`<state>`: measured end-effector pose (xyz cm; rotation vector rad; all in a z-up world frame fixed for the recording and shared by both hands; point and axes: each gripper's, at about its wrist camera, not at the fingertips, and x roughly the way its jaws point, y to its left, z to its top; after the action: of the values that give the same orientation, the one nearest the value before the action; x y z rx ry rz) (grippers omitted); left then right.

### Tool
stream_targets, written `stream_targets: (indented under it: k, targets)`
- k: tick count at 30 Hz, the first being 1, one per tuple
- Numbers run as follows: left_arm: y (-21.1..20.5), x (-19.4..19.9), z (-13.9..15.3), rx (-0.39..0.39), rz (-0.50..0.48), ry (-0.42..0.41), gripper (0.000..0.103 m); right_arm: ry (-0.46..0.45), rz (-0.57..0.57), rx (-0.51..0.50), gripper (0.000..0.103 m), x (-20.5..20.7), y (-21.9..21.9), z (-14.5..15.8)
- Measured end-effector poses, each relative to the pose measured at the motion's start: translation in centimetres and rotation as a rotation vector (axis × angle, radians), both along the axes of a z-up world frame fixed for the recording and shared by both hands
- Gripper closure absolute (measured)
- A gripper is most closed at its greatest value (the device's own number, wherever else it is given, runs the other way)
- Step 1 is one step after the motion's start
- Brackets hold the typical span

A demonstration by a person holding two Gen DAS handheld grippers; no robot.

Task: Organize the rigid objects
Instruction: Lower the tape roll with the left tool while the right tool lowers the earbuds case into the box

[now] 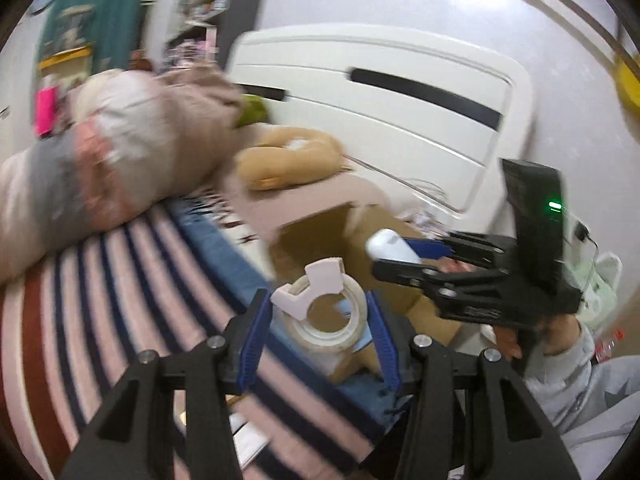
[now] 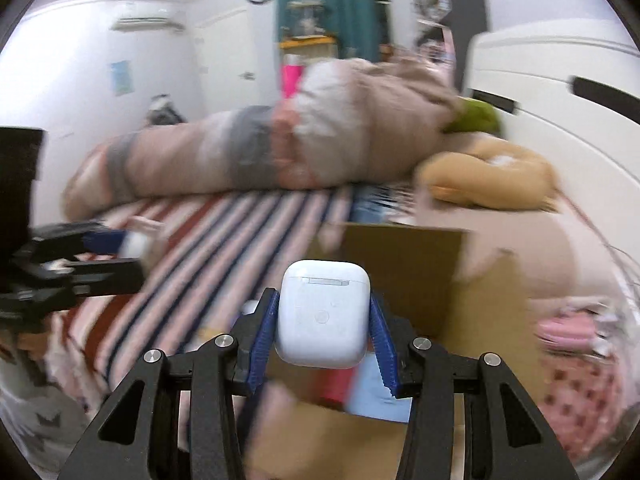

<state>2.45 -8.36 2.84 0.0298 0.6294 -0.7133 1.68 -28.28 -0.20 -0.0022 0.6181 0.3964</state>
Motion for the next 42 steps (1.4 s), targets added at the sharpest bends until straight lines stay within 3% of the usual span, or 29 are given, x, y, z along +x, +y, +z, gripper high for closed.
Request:
stream_targets:
  k: [7,11,16,28,36,42]
  targets:
    - [-7.3,3.4,-1.3,0.119,-0.07,0.051,0.058,0.102,-0.02,-0.113,0.062,6.1,-4.4,-2.9]
    - [-8.7,4.2,-2.4,0.158,-0.073,0.078,0.057,0.131,0.012,-0.188,0.062,8.3,-4.2,-4.3]
    - [-9.5,5.6,-3.6,0.201,-0.056,0.089,0.057,0.12,-0.008,-0.203,0.062,8.8,-4.9,-5.2]
    - [-9.3,6.9,-4.1,0.203,-0.025,0.084,0.056,0.112,0.005,-0.179,0.062,8.3,-4.8,-5.0]
    - [-7.8,6.1,-2.9,0.169,-0.002,0.067,0.041,0.112,0.025,-0.186,0.061,7.7,-4.2,-4.5]
    - [-4.8,4.3,-1.3,0.122,0.036,0.04,0.039,0.106,0.052,-0.18,0.061,6.2,-3.2,-3.4]
